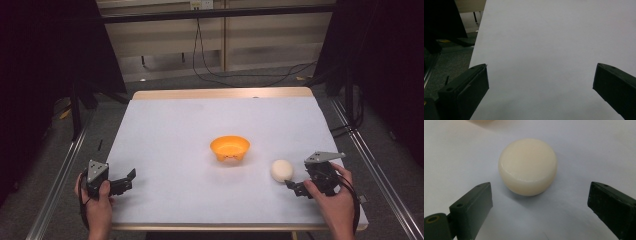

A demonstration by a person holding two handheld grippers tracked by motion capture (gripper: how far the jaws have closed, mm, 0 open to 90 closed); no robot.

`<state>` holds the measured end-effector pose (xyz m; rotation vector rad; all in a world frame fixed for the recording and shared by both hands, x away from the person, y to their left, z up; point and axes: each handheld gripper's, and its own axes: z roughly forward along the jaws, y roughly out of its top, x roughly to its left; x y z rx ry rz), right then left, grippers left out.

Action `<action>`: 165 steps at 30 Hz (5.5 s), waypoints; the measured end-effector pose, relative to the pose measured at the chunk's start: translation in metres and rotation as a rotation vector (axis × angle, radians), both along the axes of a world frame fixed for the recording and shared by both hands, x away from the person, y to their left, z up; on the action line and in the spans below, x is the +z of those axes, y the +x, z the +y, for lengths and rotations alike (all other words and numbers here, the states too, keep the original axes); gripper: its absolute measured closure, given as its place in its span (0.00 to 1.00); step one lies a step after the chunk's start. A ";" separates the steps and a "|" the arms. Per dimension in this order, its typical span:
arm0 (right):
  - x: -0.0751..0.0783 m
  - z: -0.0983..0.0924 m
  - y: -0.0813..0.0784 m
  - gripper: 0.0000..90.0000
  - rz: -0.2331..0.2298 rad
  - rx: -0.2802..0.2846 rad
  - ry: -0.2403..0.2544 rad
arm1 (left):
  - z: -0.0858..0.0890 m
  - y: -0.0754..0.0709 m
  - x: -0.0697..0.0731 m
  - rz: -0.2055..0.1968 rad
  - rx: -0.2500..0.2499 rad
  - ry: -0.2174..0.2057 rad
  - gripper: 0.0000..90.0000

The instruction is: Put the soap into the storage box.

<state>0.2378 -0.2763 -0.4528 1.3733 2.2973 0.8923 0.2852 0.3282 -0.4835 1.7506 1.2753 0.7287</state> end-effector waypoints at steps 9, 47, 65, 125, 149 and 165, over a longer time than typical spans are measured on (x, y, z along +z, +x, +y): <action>0.002 0.008 0.012 0.08 0.050 0.035 -0.016 | 0.000 0.000 0.000 0.001 -0.003 -0.007 0.00; -0.005 0.035 0.053 0.27 0.200 0.102 -0.094 | 0.002 0.000 0.000 0.001 0.004 -0.014 0.00; 0.006 0.040 0.056 0.27 0.174 0.121 -0.054 | 0.002 0.000 0.000 0.001 0.004 -0.014 0.00; 0.057 0.112 0.108 0.27 0.137 0.230 -0.031 | 0.001 0.000 0.000 0.003 -0.005 -0.018 0.00; 0.060 0.145 0.124 0.27 0.144 0.252 -0.036 | 0.001 0.000 0.000 -0.002 0.000 -0.025 0.00; 0.054 0.161 0.133 0.27 0.147 0.234 -0.055 | 0.001 0.000 0.000 -0.003 0.000 -0.028 0.00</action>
